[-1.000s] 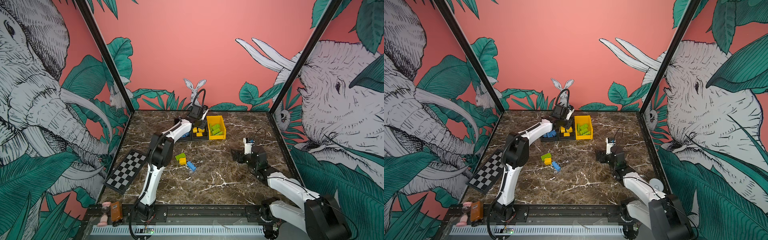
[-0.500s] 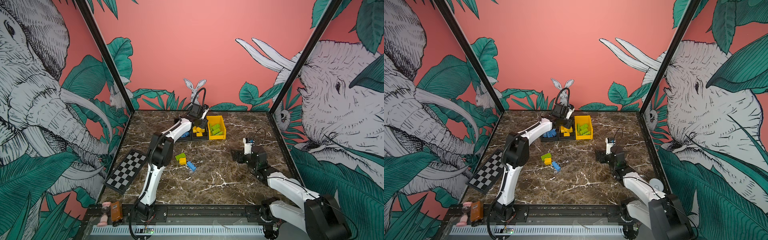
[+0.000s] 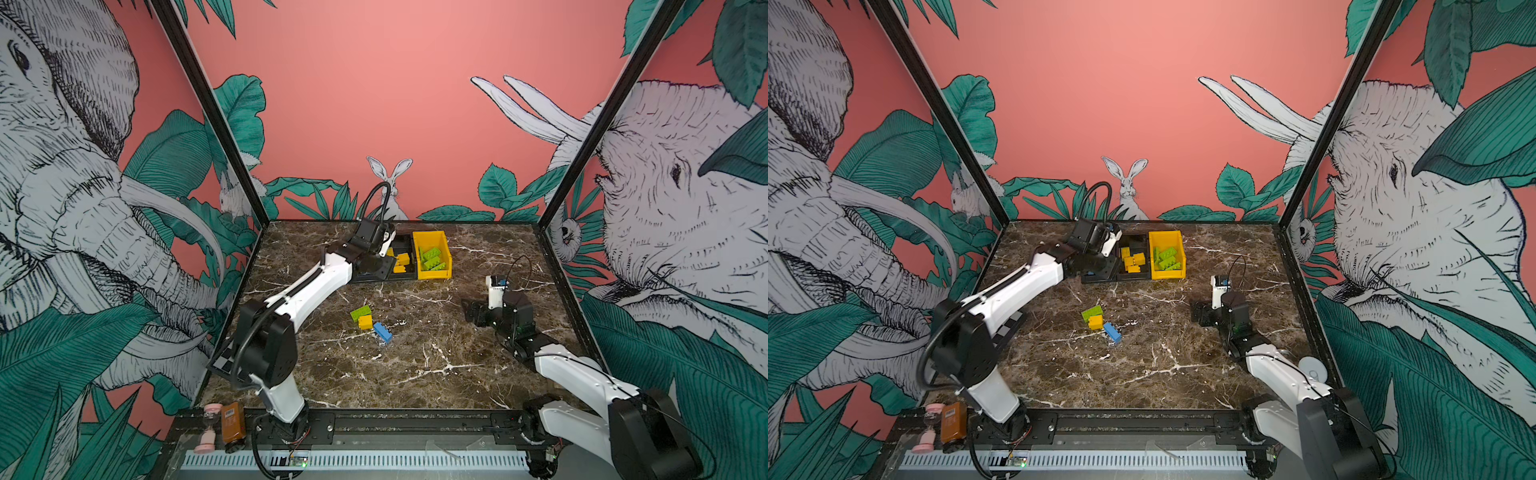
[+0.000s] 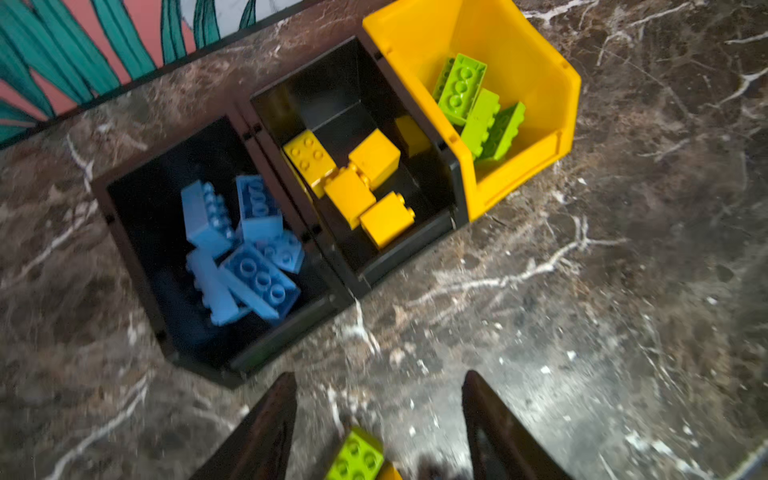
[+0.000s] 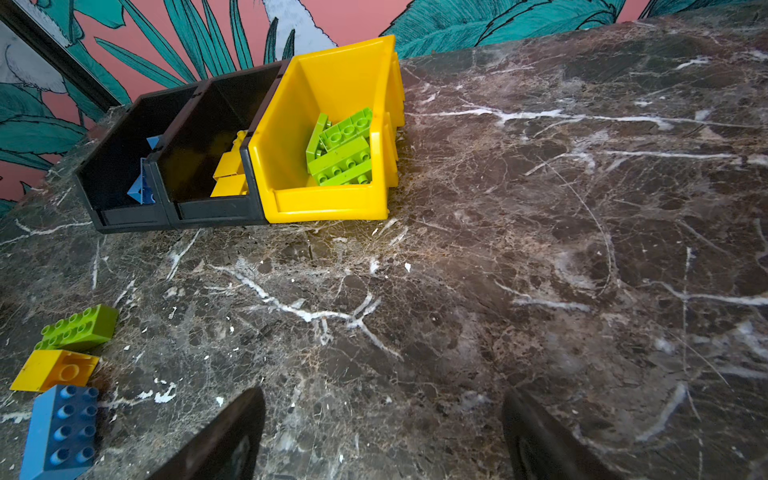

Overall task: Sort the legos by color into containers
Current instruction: 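Carry the yellow brick into the middle black bin and release it, then move the left gripper back to the pile and grasp the blue brick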

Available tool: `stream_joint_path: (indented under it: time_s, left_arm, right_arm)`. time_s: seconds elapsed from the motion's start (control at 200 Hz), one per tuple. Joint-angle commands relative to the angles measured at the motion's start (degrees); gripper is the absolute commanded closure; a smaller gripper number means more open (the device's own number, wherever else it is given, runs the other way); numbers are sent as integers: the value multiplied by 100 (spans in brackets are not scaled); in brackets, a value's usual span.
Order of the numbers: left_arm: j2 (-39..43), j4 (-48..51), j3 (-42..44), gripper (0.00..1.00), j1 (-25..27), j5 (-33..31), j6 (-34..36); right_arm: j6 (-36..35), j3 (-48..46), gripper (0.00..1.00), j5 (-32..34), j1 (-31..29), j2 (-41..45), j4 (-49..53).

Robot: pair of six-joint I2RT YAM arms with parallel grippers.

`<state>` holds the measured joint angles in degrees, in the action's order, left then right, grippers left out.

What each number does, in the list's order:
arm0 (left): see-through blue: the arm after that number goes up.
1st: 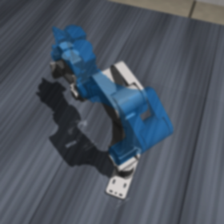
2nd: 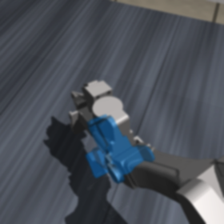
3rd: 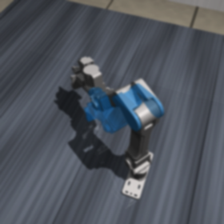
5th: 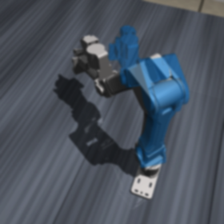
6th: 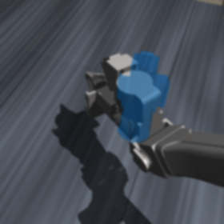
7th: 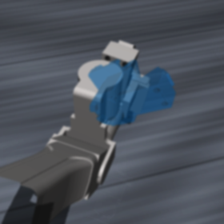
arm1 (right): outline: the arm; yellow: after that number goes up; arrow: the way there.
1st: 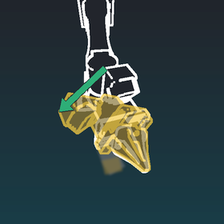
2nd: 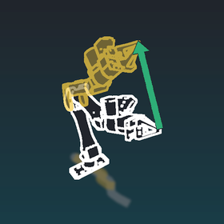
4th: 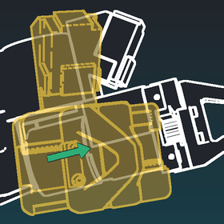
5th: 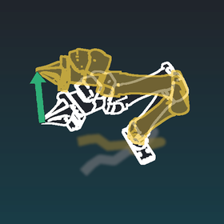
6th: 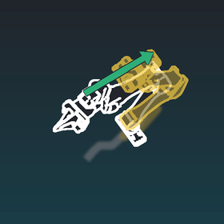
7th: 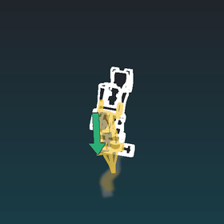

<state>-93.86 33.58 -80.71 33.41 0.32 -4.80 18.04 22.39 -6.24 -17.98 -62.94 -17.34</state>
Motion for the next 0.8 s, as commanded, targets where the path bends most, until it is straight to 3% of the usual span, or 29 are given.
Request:
stream_joint_path:
  time_s: [0.0,0.155,0.38,0.545,0.795]
  left_arm:
    - [496,525,924,34,272,54,-1251]
    - [1185,-388,2274,33,629,200,-2289]
    - [1203,-924,2921,32,1122,-43,-2947]
    - [991,-1670,3219,30,1131,121,-2937]
    - [500,-1498,2957,31,1128,60,-2773]
  right_arm:
    - [67,151,12,-43,14,8,-212]
    - [68,161,12,-45,10,-20,-215]
    - [54,177,12,8,12,-104,-211]
    - [50,164,12,10,13,-96,-212]
    - [41,173,12,9,9,-114,-217]
